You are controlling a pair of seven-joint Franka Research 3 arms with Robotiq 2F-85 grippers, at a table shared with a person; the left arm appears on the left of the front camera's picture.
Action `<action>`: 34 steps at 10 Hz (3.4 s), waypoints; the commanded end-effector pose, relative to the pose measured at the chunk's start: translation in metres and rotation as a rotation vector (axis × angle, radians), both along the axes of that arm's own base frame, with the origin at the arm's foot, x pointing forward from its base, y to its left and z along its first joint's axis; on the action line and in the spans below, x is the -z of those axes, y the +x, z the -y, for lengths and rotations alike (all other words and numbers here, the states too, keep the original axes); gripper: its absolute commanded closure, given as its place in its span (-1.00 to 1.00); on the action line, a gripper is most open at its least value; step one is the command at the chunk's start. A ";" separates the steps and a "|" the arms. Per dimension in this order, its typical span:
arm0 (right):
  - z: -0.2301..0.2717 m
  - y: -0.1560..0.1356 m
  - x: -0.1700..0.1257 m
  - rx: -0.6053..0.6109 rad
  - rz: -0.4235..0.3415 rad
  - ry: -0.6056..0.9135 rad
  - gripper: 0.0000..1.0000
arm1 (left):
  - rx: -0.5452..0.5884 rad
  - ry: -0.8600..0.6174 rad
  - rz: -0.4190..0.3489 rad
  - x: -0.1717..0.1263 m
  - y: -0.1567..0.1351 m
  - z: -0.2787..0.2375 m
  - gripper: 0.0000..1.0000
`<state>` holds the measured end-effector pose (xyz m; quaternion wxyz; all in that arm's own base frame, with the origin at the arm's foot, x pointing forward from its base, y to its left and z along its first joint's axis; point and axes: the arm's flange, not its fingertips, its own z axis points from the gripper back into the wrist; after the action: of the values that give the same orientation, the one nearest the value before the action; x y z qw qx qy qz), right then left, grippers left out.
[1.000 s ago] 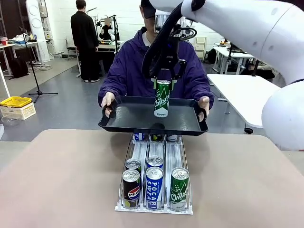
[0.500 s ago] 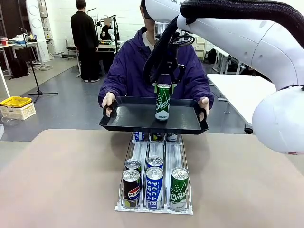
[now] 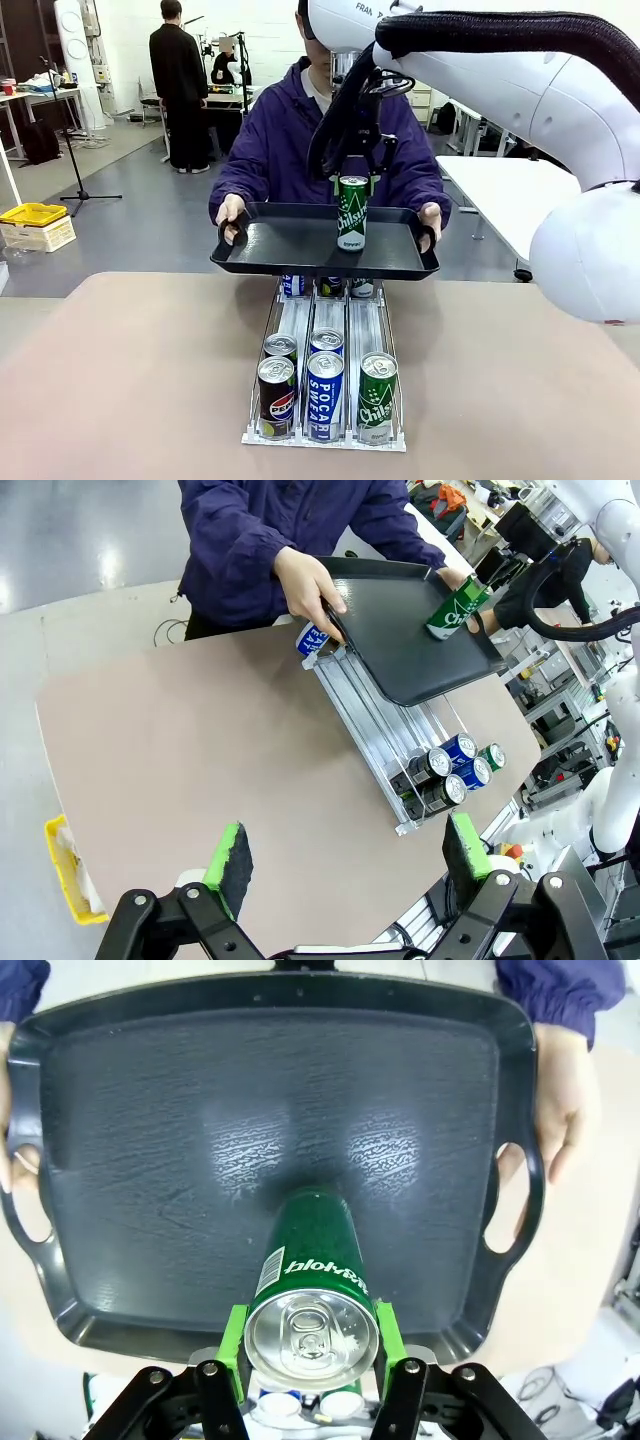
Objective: Retrieve and hand over the desired beverage to the person.
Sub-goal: Place the picked can on the Handle tray extended by the person.
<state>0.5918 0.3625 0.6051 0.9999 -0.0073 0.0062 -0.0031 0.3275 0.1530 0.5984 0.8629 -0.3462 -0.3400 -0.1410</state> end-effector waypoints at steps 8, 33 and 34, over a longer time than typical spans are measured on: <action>-0.011 0.030 -0.013 -0.027 -0.044 0.005 -1.00 | 0.010 -0.007 0.023 0.000 0.000 -0.001 -1.00; 0.247 -0.218 -0.047 -0.177 0.131 0.197 -1.00 | 0.010 -0.007 0.023 0.000 0.000 -0.001 -1.00; 0.251 -0.223 -0.045 -0.195 0.154 0.180 -1.00 | 0.010 -0.007 0.023 0.000 0.000 -0.001 -1.00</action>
<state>0.3706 0.1112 0.6498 0.9898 0.0820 -0.0693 0.0934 0.3280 0.1529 0.5989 0.8631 -0.3458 -0.3400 -0.1413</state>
